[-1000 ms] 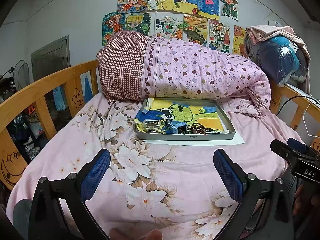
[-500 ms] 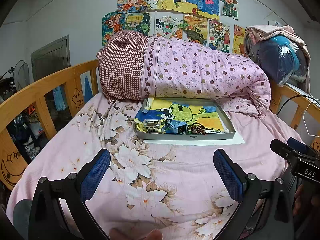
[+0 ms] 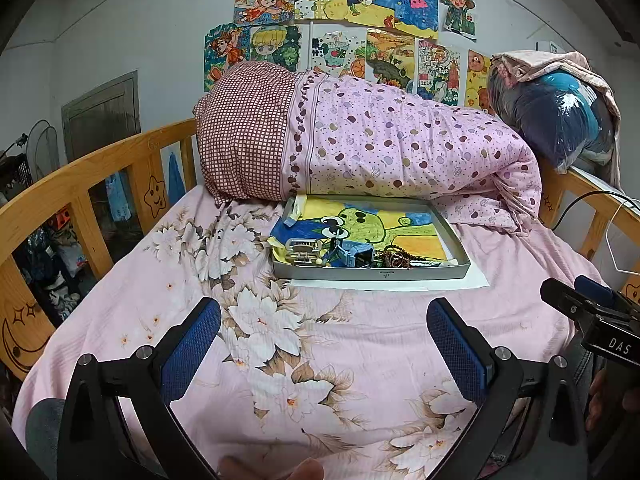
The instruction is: Organize jewelry
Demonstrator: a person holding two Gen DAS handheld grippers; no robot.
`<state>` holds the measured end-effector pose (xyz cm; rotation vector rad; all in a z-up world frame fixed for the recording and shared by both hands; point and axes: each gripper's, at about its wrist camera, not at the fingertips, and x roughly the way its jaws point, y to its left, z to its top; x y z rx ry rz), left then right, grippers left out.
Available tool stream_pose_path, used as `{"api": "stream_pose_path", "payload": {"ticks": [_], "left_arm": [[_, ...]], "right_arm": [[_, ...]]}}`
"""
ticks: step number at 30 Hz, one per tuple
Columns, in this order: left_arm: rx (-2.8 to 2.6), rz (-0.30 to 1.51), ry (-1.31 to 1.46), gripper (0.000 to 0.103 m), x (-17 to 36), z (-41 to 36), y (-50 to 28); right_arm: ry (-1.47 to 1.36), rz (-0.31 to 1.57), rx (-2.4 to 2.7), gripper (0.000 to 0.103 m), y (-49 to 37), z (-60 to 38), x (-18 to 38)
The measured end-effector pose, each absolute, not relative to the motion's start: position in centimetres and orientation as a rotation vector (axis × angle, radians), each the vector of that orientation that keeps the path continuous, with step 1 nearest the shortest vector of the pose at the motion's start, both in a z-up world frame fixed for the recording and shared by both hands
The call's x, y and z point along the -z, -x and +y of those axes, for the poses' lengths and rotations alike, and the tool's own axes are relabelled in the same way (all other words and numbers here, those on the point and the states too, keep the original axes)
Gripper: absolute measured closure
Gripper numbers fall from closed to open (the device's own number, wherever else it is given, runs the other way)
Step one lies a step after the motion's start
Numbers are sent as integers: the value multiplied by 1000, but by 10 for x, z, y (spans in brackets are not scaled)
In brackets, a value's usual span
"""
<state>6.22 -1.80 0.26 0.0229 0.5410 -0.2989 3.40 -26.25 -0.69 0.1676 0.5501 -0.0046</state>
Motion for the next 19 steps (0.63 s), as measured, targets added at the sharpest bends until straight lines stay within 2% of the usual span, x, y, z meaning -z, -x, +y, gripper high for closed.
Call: {"api": "stream_pose_path", "payload": {"ticks": [19], "left_arm": [[271, 539, -15, 2, 0, -2, -63]], "right_arm": [[-167, 551, 5, 0, -34, -262, 7]]}}
